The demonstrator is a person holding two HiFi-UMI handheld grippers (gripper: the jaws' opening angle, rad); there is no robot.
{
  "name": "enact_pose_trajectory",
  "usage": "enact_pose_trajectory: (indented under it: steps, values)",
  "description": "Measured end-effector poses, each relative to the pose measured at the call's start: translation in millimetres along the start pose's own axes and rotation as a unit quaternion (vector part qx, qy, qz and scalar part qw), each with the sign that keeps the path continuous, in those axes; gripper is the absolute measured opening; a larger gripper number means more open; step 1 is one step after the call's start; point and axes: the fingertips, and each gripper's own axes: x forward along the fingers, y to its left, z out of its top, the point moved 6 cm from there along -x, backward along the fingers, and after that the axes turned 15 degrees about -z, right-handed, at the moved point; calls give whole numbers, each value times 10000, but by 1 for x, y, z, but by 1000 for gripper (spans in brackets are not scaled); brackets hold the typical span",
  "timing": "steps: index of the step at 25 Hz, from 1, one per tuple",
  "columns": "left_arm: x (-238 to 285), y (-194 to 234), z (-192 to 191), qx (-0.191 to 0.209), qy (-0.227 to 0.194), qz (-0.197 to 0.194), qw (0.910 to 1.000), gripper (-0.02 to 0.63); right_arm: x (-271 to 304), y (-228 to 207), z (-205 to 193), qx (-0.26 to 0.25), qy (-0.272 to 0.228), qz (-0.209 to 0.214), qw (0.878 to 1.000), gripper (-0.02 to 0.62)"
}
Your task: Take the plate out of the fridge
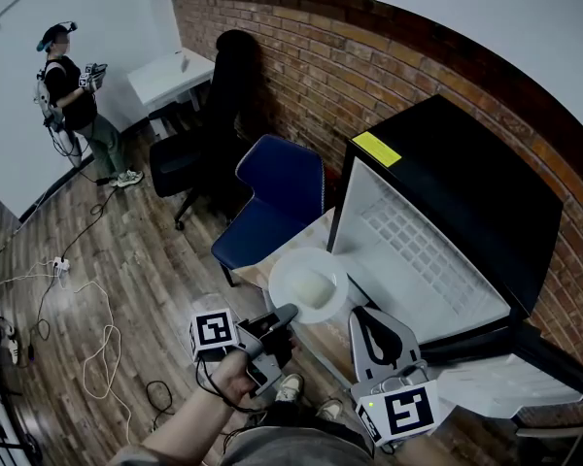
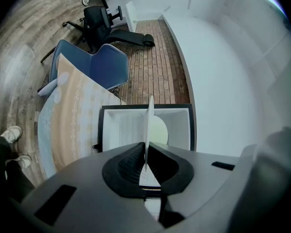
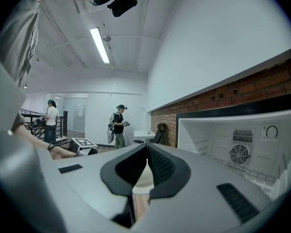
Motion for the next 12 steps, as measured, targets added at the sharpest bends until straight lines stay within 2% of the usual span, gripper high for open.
enact_pose_trajectory:
  steps: [12]
  values:
    - [5,-6,-6,-39,30,-15,10000,26,-4,-4,0,8,-25,-35,10000,29]
